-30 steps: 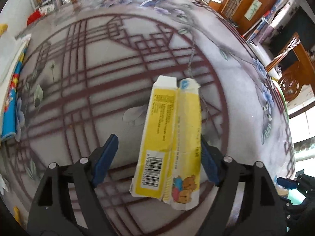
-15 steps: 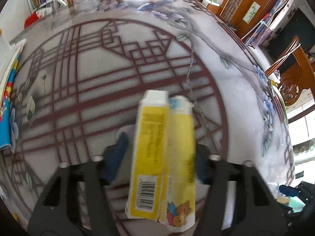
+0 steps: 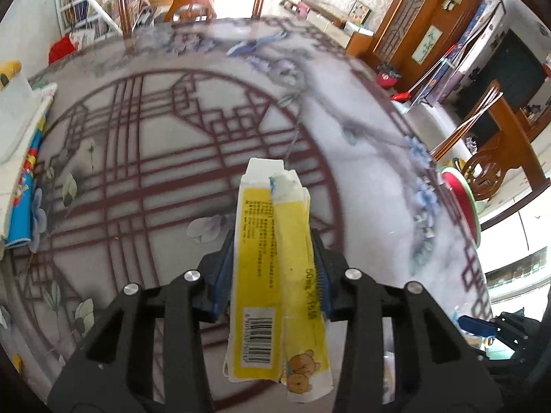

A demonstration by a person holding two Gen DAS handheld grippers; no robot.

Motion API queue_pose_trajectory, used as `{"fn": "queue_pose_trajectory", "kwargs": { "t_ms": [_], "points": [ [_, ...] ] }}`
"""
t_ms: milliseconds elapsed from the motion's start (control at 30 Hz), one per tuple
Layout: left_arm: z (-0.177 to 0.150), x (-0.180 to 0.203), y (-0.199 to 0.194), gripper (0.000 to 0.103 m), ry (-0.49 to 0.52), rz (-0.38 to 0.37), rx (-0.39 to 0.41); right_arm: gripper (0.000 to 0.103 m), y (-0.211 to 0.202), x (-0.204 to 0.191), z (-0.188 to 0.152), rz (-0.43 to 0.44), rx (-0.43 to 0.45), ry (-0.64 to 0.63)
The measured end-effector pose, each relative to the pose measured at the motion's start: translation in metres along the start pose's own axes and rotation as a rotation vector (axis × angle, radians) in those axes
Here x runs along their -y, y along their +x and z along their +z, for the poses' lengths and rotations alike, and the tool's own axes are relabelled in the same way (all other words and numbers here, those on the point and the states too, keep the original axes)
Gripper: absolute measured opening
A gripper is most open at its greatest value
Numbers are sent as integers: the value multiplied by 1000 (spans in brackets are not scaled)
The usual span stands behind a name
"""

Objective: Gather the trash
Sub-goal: 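Carry the yellow box and snack wrapper with both tools over the red bin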

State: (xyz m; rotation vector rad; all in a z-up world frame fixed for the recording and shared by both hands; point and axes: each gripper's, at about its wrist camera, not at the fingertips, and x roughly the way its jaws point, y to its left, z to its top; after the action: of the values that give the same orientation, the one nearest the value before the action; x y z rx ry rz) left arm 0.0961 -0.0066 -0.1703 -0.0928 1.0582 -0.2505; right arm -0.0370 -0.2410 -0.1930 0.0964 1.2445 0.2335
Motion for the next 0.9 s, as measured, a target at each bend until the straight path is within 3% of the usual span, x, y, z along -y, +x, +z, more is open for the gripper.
{"fn": "queue_pose_trajectory", "kwargs": {
  "t_ms": [467,900],
  "points": [
    [19,57,-74,39,78,-106,184,41,-54,12,28,2,179,45],
    [15,97,-88,41,132,-169,197,41,-86,35,29,7,257,105]
  ]
}}
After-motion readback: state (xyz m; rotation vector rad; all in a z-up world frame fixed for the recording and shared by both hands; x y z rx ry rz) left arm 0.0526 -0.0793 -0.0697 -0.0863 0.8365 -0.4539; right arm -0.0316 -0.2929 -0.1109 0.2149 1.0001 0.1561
